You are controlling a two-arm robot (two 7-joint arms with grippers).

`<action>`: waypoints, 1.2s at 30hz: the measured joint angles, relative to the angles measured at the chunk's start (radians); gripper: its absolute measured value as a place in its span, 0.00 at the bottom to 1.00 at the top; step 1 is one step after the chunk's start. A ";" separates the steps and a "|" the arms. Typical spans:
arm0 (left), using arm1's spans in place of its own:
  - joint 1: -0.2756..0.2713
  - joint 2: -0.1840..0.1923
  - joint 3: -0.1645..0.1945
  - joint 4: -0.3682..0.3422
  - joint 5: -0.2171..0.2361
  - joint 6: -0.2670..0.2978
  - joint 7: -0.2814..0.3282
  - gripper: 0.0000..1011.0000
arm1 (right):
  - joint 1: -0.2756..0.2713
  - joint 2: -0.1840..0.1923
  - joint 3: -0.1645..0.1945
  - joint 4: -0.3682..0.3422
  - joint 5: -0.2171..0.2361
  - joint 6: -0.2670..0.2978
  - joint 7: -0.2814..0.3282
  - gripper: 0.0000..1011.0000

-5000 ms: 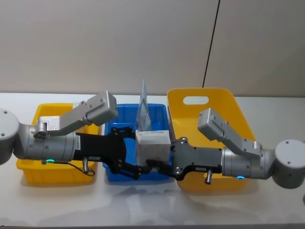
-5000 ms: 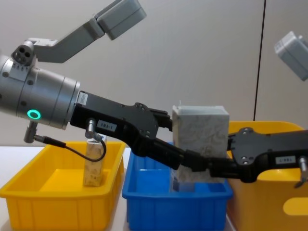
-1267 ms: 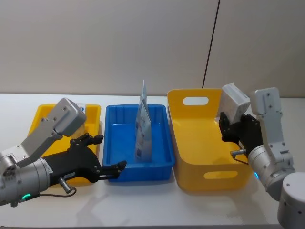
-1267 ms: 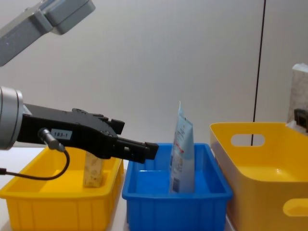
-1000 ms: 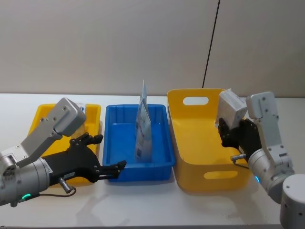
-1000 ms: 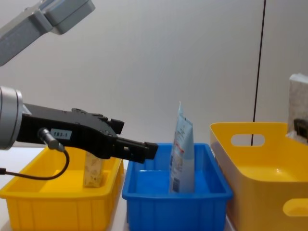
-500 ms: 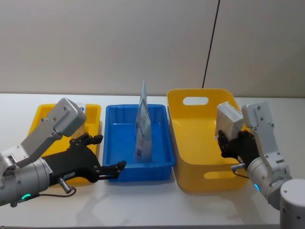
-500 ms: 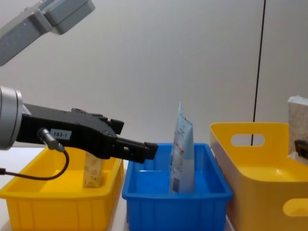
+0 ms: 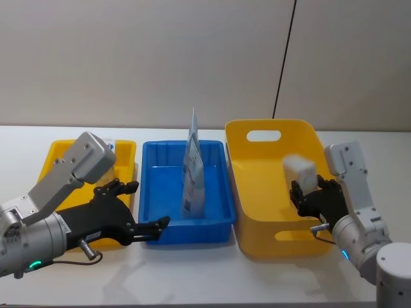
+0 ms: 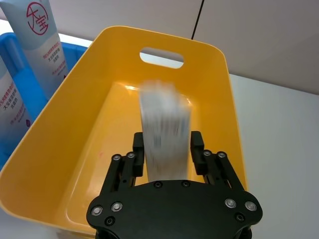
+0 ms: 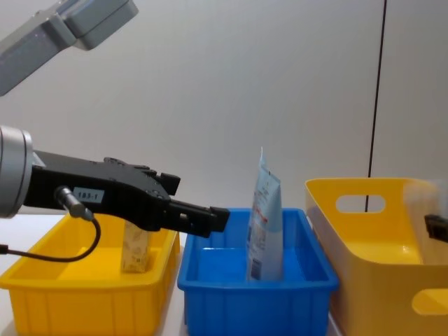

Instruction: Bimanual collaborative sorting of washing and personal care products

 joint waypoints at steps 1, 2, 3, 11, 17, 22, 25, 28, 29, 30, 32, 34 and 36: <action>0.000 0.000 0.000 0.000 0.000 0.000 0.000 0.99 | 0.000 0.000 0.000 0.001 0.000 0.000 0.000 0.50; 0.000 0.000 0.000 0.000 0.000 0.000 0.000 0.99 | 0.000 0.000 0.000 0.001 0.000 0.001 0.000 0.54; 0.000 0.000 0.000 0.000 0.000 0.000 0.000 0.99 | 0.000 -0.001 0.000 0.002 0.000 0.002 0.000 0.59; 0.000 0.000 0.000 0.000 0.000 0.000 0.000 0.99 | 0.000 -0.001 0.001 0.004 0.001 0.004 0.001 0.82; 0.000 0.000 0.000 0.000 0.000 0.000 0.000 0.99 | 0.000 -0.002 0.001 0.005 0.001 0.004 0.002 0.98; 0.000 0.000 0.000 0.000 0.000 0.000 0.000 0.99 | 0.000 -0.003 0.001 0.005 0.001 0.005 0.002 0.99; 0.000 0.000 0.000 0.000 0.000 0.000 0.000 0.99 | 0.000 -0.003 0.001 0.006 0.001 0.005 0.002 0.99; 0.000 0.000 0.000 0.000 0.000 0.000 0.000 0.99 | 0.000 -0.003 0.001 0.006 0.001 0.005 0.003 0.99; 0.000 0.000 0.000 0.000 0.000 0.000 0.000 0.99 | 0.000 -0.003 0.001 0.006 0.001 0.006 0.003 0.99; 0.000 0.000 0.000 0.000 0.000 0.000 0.000 0.99 | 0.000 -0.003 0.001 0.006 0.001 0.006 0.002 0.99; 0.000 0.000 0.000 0.000 0.000 0.000 0.000 0.99 | 0.000 -0.003 0.001 0.006 0.001 0.006 0.003 0.99; 0.000 0.000 0.000 0.000 0.000 0.000 0.000 0.99 | 0.000 -0.003 0.001 0.006 0.001 0.006 0.002 0.99; 0.000 0.000 0.000 0.000 0.000 0.000 0.000 0.99 | 0.000 -0.003 0.001 0.006 0.001 0.006 0.002 0.99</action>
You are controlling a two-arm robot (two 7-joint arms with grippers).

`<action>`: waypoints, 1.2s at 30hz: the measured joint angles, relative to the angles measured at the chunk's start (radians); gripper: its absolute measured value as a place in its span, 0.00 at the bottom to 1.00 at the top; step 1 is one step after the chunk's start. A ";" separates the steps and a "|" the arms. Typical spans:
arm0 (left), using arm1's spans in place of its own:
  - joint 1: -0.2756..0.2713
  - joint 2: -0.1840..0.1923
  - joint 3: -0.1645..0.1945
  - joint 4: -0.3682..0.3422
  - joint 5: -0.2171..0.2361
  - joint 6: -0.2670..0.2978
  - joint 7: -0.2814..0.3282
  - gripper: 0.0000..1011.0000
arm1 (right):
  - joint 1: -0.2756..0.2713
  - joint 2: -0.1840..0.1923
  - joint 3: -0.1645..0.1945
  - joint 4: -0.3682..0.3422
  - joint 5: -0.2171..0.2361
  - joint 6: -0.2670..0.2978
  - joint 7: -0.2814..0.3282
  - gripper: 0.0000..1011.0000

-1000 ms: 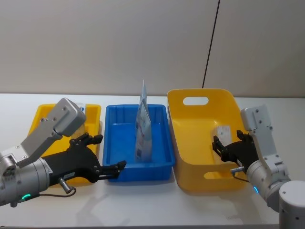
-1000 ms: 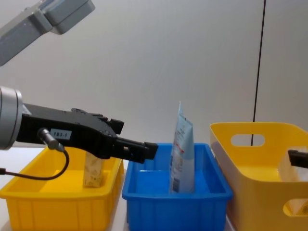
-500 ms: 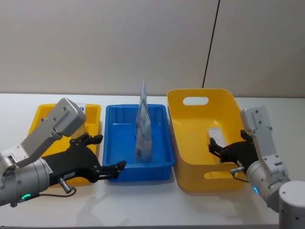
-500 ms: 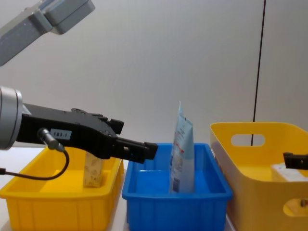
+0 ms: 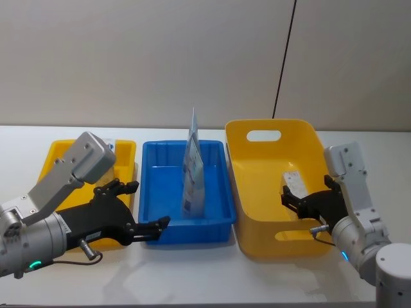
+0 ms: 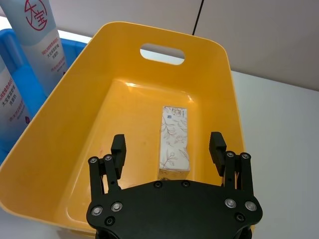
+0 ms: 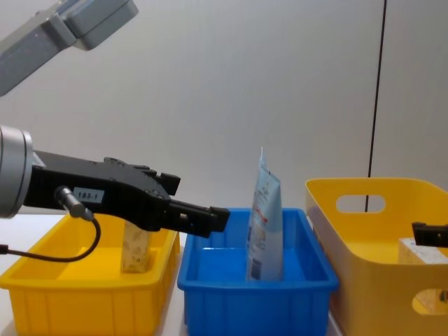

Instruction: Bimanual collaborative sorting of washing and personal care products

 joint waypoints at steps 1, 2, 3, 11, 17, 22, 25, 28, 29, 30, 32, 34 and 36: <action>0.000 0.000 0.000 0.000 0.000 0.000 0.000 0.99 | 0.000 0.000 0.000 0.000 0.000 0.000 0.000 0.99; 0.000 0.000 0.000 0.000 0.000 0.000 0.000 0.99 | 0.000 0.000 0.000 0.000 0.000 0.000 0.000 0.99; 0.000 0.000 0.000 0.000 0.000 0.000 0.000 0.99 | 0.000 0.000 0.000 0.000 0.000 0.000 0.000 0.99; 0.000 0.000 0.000 0.000 0.000 0.000 0.000 0.99 | 0.000 0.000 0.000 0.000 0.000 0.000 0.000 0.99; 0.000 0.000 0.000 0.000 0.000 0.000 0.000 0.99 | 0.000 0.000 0.000 0.000 0.000 0.000 0.000 0.99; 0.000 0.000 0.000 0.000 0.000 0.000 0.000 0.99 | 0.000 0.000 0.000 0.000 0.000 0.000 0.001 0.99; 0.000 0.000 0.000 0.000 0.000 0.000 0.000 0.99 | 0.000 0.002 0.002 -0.002 0.000 -0.001 0.009 0.99; 0.000 0.000 0.000 0.000 0.000 0.000 0.000 0.99 | 0.002 0.006 0.003 -0.004 0.005 -0.004 0.024 0.99; 0.000 0.000 0.000 0.000 0.000 0.000 0.000 0.99 | 0.003 0.009 0.003 -0.005 0.010 -0.007 0.037 0.99; 0.000 0.000 0.000 0.000 0.000 0.000 0.000 0.99 | 0.004 0.011 0.004 -0.005 0.011 -0.008 0.040 0.99; 0.000 0.000 0.000 0.000 0.000 0.000 0.000 0.99 | 0.006 0.015 0.004 -0.006 0.016 -0.010 0.054 0.99; 0.000 0.000 0.000 0.000 0.000 0.000 0.000 0.99 | 0.011 0.022 0.006 -0.008 0.025 -0.015 0.079 0.99; 0.000 0.000 0.000 0.000 0.000 0.000 0.000 0.99 | 0.017 0.029 0.007 -0.009 0.034 -0.017 0.104 0.99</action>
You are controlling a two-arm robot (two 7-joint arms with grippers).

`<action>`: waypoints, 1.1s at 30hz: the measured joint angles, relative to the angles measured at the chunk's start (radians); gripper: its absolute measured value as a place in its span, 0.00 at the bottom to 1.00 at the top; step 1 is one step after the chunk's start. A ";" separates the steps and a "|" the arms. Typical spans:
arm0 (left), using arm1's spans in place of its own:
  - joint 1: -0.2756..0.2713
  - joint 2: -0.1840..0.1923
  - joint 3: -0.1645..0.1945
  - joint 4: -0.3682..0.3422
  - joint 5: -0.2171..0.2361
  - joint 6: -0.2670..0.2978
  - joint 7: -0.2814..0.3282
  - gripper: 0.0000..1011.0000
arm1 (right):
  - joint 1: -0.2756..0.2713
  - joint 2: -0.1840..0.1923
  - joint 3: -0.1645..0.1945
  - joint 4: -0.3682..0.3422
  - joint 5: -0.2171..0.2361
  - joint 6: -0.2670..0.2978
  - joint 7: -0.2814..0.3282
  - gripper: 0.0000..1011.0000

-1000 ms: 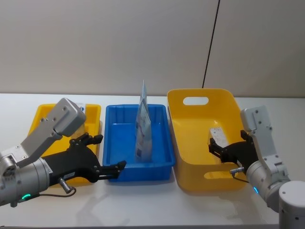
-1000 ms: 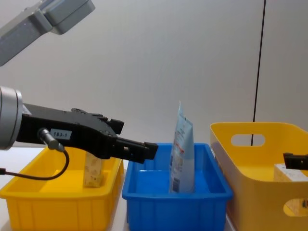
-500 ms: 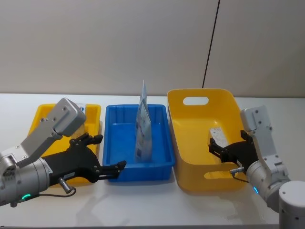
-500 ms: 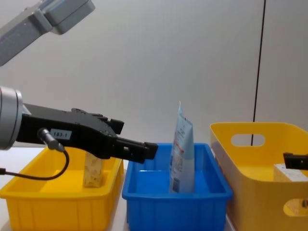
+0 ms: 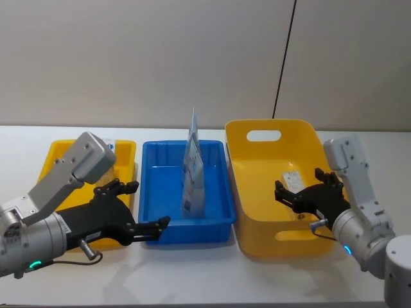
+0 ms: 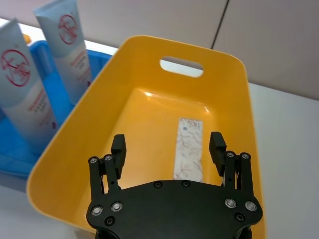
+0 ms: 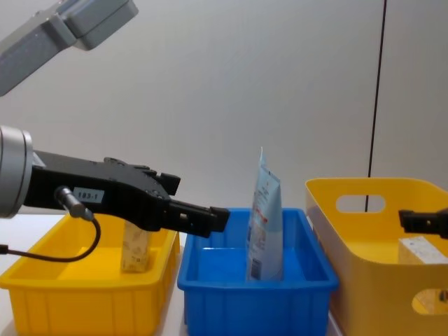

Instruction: Bimanual collaborative sorting of washing and personal care products

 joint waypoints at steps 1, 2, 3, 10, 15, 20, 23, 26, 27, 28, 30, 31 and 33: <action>0.000 0.000 0.000 0.000 0.000 0.000 0.000 0.99 | 0.002 0.002 0.000 -0.001 0.004 -0.001 0.009 0.99; 0.000 0.000 0.000 0.000 0.000 0.000 0.000 0.99 | 0.005 0.005 0.001 -0.001 0.007 -0.001 0.021 0.99; 0.000 0.000 0.000 0.000 0.000 0.000 0.000 0.99 | 0.006 0.007 0.001 -0.002 0.011 -0.001 0.029 0.99; 0.000 0.000 0.000 0.000 0.000 0.000 0.000 0.99 | 0.033 0.027 0.001 -0.016 0.042 0.007 0.110 0.99; 0.000 0.000 0.000 0.000 0.000 0.000 0.000 0.99 | 0.051 0.034 -0.003 -0.031 0.058 0.023 0.152 0.99; 0.000 0.000 0.000 0.000 0.000 0.000 0.000 0.99 | 0.068 0.035 -0.011 -0.049 0.066 0.043 0.184 0.99; 0.000 0.000 0.000 0.000 0.000 0.000 0.000 0.99 | 0.075 0.031 -0.018 -0.056 0.067 0.054 0.194 0.99; 0.000 0.000 0.000 0.000 0.000 0.000 0.000 0.99 | 0.081 0.026 -0.025 -0.065 0.068 0.066 0.201 0.99; 0.000 0.000 0.000 0.000 0.000 0.000 0.000 0.99 | 0.083 0.023 -0.030 -0.070 0.068 0.073 0.203 0.99; 0.000 0.000 0.000 0.000 0.000 0.000 0.000 0.99 | 0.084 0.021 -0.031 -0.072 0.068 0.078 0.205 0.99; 0.000 0.000 0.000 0.000 0.000 0.000 0.000 0.99 | 0.085 0.018 -0.035 -0.076 0.068 0.085 0.206 0.99; 0.000 0.000 0.000 0.000 0.000 0.000 0.000 0.99 | 0.086 0.013 -0.038 -0.081 0.068 0.095 0.207 0.99; 0.000 0.000 0.000 0.000 0.000 0.000 0.000 0.99 | 0.086 0.008 -0.041 -0.085 0.068 0.102 0.207 0.99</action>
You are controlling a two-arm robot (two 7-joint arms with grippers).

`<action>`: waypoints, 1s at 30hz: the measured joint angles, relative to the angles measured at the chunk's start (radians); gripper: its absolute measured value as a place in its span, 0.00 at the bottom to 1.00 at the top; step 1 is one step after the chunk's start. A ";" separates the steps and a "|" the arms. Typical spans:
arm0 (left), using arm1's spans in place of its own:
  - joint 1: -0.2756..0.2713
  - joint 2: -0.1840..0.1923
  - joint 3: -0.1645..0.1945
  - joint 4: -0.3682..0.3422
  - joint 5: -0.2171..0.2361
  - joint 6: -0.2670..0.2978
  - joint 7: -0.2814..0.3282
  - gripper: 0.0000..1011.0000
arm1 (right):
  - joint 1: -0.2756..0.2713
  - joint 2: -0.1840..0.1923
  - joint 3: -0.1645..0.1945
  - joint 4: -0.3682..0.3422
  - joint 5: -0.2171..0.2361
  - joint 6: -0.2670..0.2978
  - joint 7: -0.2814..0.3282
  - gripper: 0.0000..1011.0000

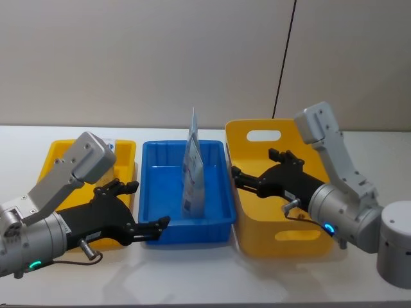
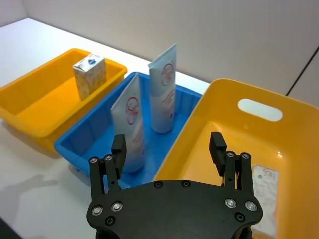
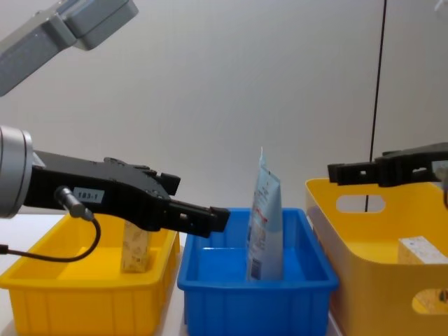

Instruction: Bimanual collaborative sorting of washing and personal care products

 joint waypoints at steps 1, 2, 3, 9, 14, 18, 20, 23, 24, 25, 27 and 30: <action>0.000 0.000 0.000 0.000 0.000 0.000 0.000 0.99 | 0.000 -0.005 -0.003 -0.004 0.000 0.008 0.000 0.99; 0.000 0.000 0.000 0.000 0.000 0.000 0.000 0.99 | 0.000 -0.008 -0.005 -0.005 0.000 0.012 0.000 0.99; 0.000 0.000 0.000 0.000 0.000 0.000 0.000 0.99 | 0.000 -0.013 -0.008 -0.008 0.000 0.022 -0.001 0.99; 0.000 0.000 0.000 0.000 0.000 0.000 0.000 0.99 | -0.001 -0.030 -0.020 -0.017 -0.001 0.047 -0.006 0.99; 0.000 0.000 0.000 0.000 0.000 0.000 0.000 0.99 | -0.001 -0.043 -0.034 -0.019 -0.005 0.065 -0.006 0.99; 0.000 0.000 0.000 0.000 0.000 0.000 0.000 0.99 | 0.002 -0.052 -0.042 -0.017 -0.011 0.072 -0.006 0.99; 0.000 0.000 0.000 0.000 0.000 0.000 0.000 0.99 | 0.006 -0.056 -0.048 -0.011 -0.015 0.073 -0.005 0.99; 0.000 0.000 0.000 0.000 0.000 0.000 0.000 0.99 | 0.013 -0.064 -0.056 -0.001 -0.021 0.075 -0.004 0.99; 0.000 0.000 0.000 0.000 0.000 0.000 0.000 0.99 | 0.015 -0.066 -0.058 0.002 -0.022 0.075 -0.004 0.99; 0.000 0.000 0.000 0.000 0.000 0.000 0.000 0.99 | 0.017 -0.068 -0.060 0.005 -0.024 0.075 -0.004 0.99; 0.000 0.000 0.000 0.000 0.000 0.000 0.000 0.99 | 0.023 -0.073 -0.065 0.015 -0.029 0.075 -0.004 0.99; 0.000 0.000 0.000 0.000 0.000 0.000 0.000 0.99 | 0.033 -0.083 -0.072 0.030 -0.035 0.076 -0.004 0.99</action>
